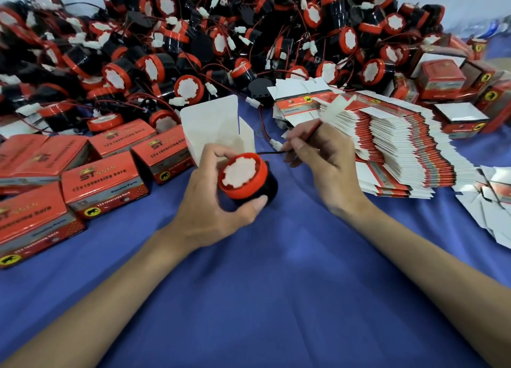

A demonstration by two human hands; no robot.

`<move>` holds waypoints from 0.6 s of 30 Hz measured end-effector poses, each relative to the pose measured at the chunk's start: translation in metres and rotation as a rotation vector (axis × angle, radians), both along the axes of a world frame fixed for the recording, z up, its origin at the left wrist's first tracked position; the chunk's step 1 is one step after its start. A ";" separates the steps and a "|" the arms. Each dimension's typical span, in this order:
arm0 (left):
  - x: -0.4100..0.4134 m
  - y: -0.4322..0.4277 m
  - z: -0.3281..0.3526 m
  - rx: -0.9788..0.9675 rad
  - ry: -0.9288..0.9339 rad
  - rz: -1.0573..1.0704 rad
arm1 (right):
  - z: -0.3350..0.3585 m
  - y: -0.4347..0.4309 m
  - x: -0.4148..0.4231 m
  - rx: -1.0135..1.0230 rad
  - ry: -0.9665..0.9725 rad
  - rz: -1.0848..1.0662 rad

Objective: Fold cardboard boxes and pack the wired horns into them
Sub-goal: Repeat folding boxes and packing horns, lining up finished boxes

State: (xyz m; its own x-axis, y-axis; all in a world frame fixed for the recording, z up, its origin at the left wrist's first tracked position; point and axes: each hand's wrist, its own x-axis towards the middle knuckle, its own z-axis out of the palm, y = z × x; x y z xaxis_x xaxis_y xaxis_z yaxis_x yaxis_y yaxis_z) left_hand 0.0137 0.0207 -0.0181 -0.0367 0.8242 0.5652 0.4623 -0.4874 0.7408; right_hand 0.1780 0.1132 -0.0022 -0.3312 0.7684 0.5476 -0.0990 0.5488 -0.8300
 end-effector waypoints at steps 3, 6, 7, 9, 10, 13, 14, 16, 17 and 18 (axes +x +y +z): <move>0.001 0.002 0.003 0.035 -0.124 -0.003 | -0.006 -0.004 0.004 0.254 -0.085 0.085; 0.000 0.004 0.005 0.038 -0.167 0.023 | -0.007 -0.010 0.006 0.432 -0.215 0.145; 0.000 0.004 0.005 0.042 -0.154 0.035 | -0.005 -0.011 0.006 0.497 -0.254 0.144; 0.000 0.003 0.005 0.058 -0.118 0.068 | 0.000 -0.012 0.005 0.610 -0.284 0.125; 0.000 0.003 0.005 0.073 -0.097 0.093 | 0.001 -0.011 0.005 0.664 -0.272 0.108; 0.001 0.003 0.005 0.131 -0.033 0.179 | 0.003 -0.009 0.004 0.786 -0.222 0.051; 0.001 0.003 0.005 0.145 -0.005 0.210 | 0.003 -0.010 0.002 0.806 -0.209 0.048; 0.002 0.003 0.006 0.170 0.091 0.277 | 0.001 -0.011 0.000 0.860 -0.188 0.058; 0.003 0.003 0.006 0.178 0.146 0.308 | 0.000 -0.012 0.000 0.881 -0.187 0.058; 0.003 0.003 0.006 0.179 0.182 0.332 | 0.000 -0.012 0.000 0.886 -0.188 0.056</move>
